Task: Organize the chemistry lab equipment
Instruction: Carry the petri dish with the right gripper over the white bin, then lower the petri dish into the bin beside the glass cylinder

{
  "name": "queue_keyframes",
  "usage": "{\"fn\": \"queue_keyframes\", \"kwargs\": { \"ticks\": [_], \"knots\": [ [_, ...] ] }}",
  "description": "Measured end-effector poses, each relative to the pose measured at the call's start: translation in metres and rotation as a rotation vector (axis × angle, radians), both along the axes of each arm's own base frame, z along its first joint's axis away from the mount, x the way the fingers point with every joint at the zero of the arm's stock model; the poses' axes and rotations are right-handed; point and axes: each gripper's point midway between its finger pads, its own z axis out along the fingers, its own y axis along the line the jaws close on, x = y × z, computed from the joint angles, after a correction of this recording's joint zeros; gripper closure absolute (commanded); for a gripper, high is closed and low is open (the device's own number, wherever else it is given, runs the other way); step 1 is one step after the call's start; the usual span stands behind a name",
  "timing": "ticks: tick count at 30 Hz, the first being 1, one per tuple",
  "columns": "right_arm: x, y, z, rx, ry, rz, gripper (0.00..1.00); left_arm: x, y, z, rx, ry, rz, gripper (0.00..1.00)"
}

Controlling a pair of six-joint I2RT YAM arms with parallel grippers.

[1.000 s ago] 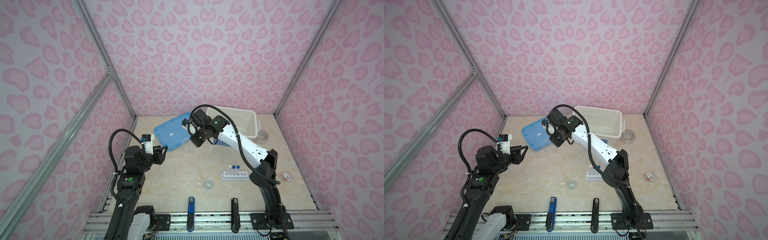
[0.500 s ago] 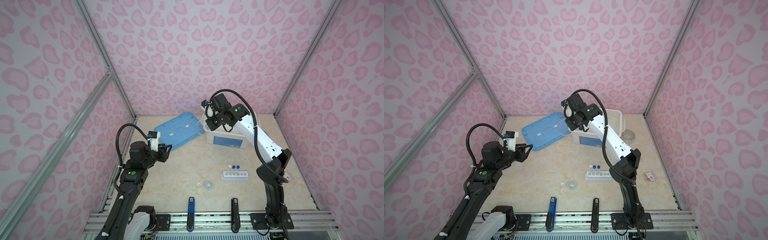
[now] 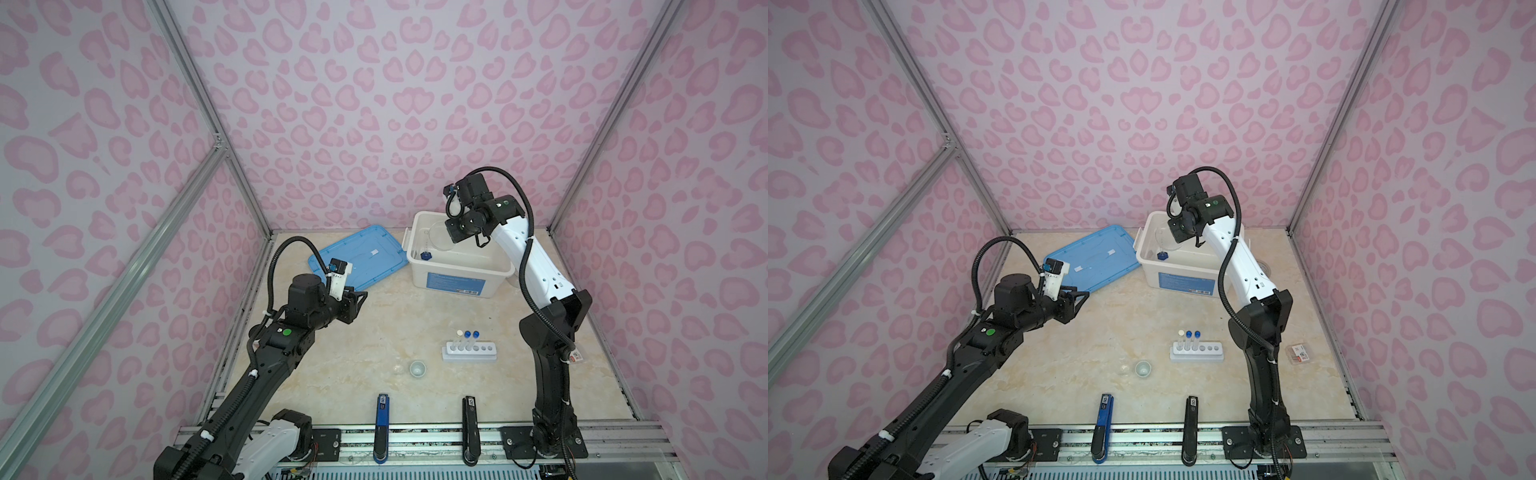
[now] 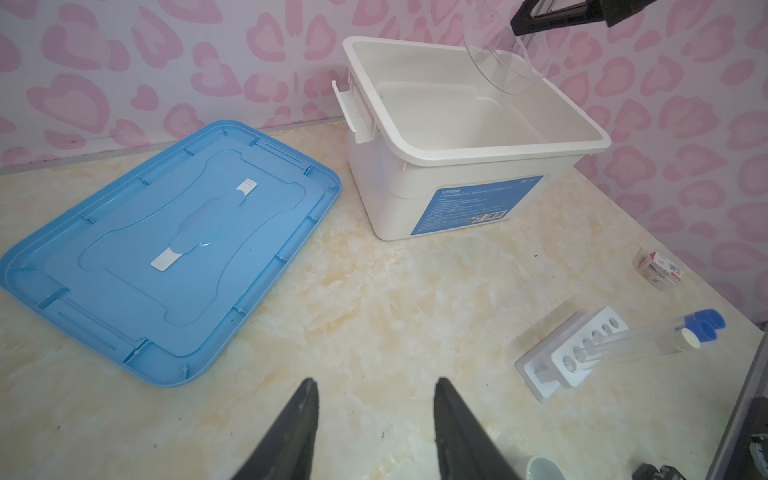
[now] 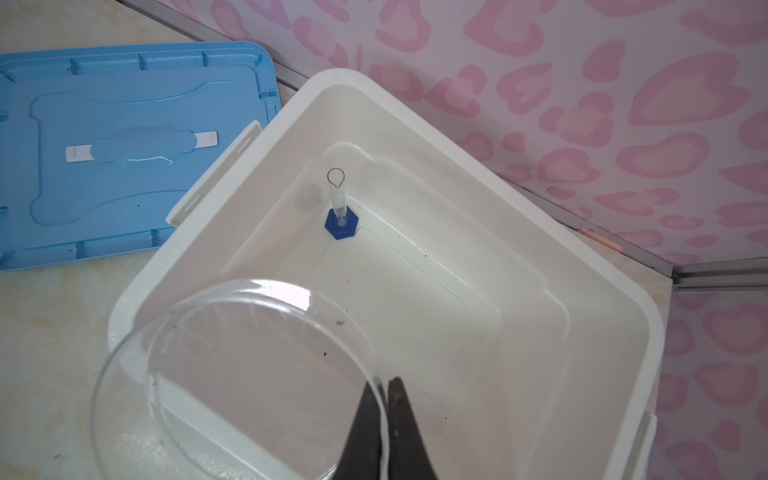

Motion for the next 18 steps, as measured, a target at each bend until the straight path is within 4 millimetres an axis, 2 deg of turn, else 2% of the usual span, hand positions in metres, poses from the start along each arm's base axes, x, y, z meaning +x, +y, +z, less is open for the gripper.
{"fn": "queue_keyframes", "kwargs": {
  "ticks": [10,18],
  "knots": [
    [0.027,-0.023,-0.046,-0.031,0.068,-0.054,0.94,0.0,-0.034,0.011,0.017,-0.023,-0.1,0.53],
    [0.046,-0.024,-0.086,-0.039,0.112,-0.065,0.93,-0.006,-0.068,0.014,0.039,-0.035,-0.217,0.54]
  ]
}}
